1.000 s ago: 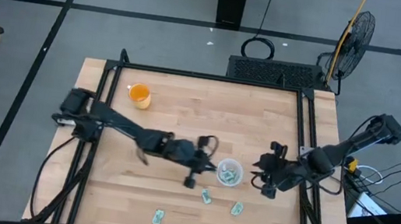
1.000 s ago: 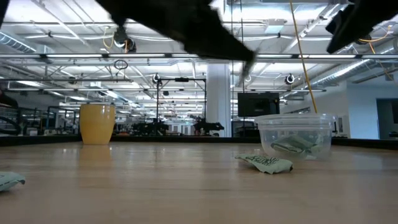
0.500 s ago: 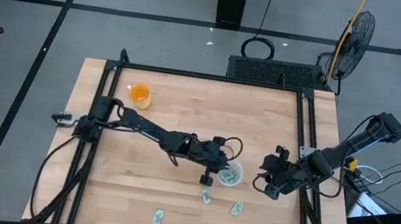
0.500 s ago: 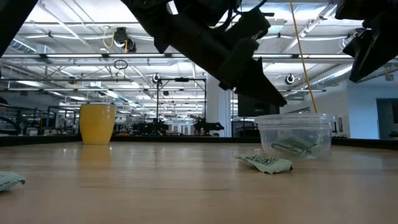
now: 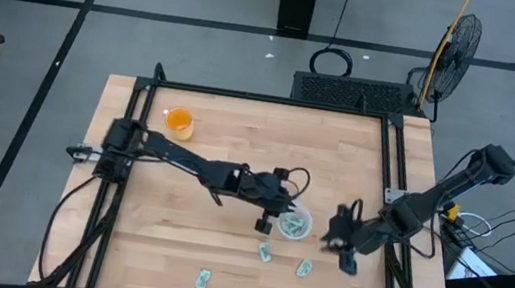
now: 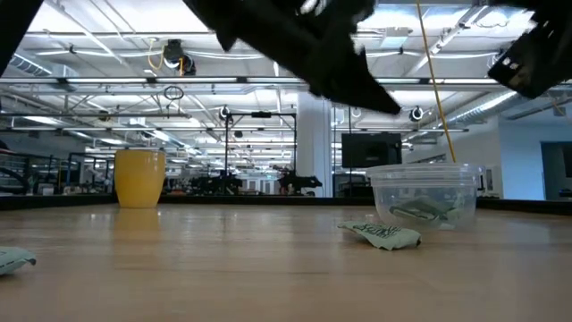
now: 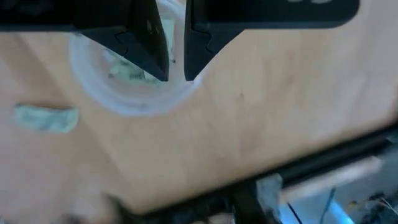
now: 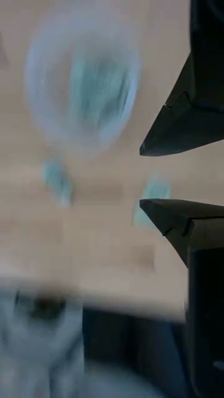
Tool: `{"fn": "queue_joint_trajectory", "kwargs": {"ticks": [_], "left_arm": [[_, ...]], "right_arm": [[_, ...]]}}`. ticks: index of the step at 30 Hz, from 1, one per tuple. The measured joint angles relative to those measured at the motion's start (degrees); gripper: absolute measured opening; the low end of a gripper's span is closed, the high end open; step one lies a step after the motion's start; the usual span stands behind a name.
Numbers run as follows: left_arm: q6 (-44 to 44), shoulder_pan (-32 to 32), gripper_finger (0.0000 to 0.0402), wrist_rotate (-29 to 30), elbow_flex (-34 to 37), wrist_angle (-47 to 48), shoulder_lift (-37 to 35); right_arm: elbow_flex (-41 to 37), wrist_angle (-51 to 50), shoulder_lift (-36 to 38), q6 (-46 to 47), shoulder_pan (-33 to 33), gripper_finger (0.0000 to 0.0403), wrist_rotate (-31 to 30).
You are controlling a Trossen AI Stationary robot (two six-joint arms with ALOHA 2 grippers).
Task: Pick and place Stevia / Truvia into bins
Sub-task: Put the stevia packet into the transparent container
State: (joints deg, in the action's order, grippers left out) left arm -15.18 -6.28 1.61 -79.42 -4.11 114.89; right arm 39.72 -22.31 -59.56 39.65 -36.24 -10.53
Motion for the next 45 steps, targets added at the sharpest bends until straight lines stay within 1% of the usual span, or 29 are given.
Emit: {"fn": "queue_joint_trajectory", "kwargs": {"ticks": [2, 5, 8, 11, 13, 16, 19, 22, 26, 30, 33, 36, 45], "left_arm": [[0.31, 0.0, 0.0058, 0.14, -0.07, 2.54, -3.3], [0.84, 0.0, 0.0058, 0.48, -0.07, 7.9, -8.78], [0.89, 0.0, 0.0058, 2.84, -0.07, 13.26, -15.17], [1.91, 0.0, 0.0058, 6.72, -0.07, 18.56, -21.49], [4.39, 0.0, 0.0058, 8.45, -0.07, 21.56, -25.33], [9.32, 0.0, 0.0058, 9.22, -0.07, 24.7, -30.56], [12.17, 0.0, 0.0058, 9.28, -0.07, 26.63, -33.78], [12.52, -0.11, 0.0058, 9.31, -0.04, 27.74, -35.55], [12.73, -0.13, 0.0058, 9.29, -0.04, 28.71, -36.3], [12.57, -0.11, 0.0058, 9.29, -0.03, 29.49, -36.22], [12.55, -0.11, 0.0058, 9.3, -0.04, 30.59, -35.84], [12.5, -0.13, 0.0058, 9.25, 0.02, 32.59, -35.72], [12.54, -0.13, 0.0058, 9.27, 0.68, 33.11, -35.78]], "right_arm": [[0.02, 7.23, -1.84, -0.05, -1.32, 0.0112, 2.77], [0.19, 13.4, -5.23, 0.17, -3.59, 0.0101, 3.16], [1.64, 11.4, -9.81, 3.51, -5.28, 0.0087, 3.2], [4.2, 6.0, -14.35, 9.91, -6.32, 0.0078, 3.2], [5.4, 1.97, -16.85, 15.36, -6.98, 0.0076, 3.2], [5.59, 0.86, -19.94, 22.49, -7.32, 0.0076, 3.24], [5.65, 1.24, -22.41, 25.12, -7.04, 0.0076, 3.21], [5.64, 1.24, -24.68, 24.72, -6.4, 0.0076, 3.19], [5.66, 4.17, -27.01, 17.83, -5.42, 0.0075, 2.63], [5.68, 7.13, -28.36, 13.52, -4.84, 0.0075, -0.08], [5.66, 7.07, -29.07, 13.4, -4.72, 0.0075, -0.63], [5.64, 6.91, -29.99, 13.4, -4.68, 0.0075, 0.05], [5.88, 7.54, -34.55, 11.67, -4.71, 0.0075, 1.41]]}}
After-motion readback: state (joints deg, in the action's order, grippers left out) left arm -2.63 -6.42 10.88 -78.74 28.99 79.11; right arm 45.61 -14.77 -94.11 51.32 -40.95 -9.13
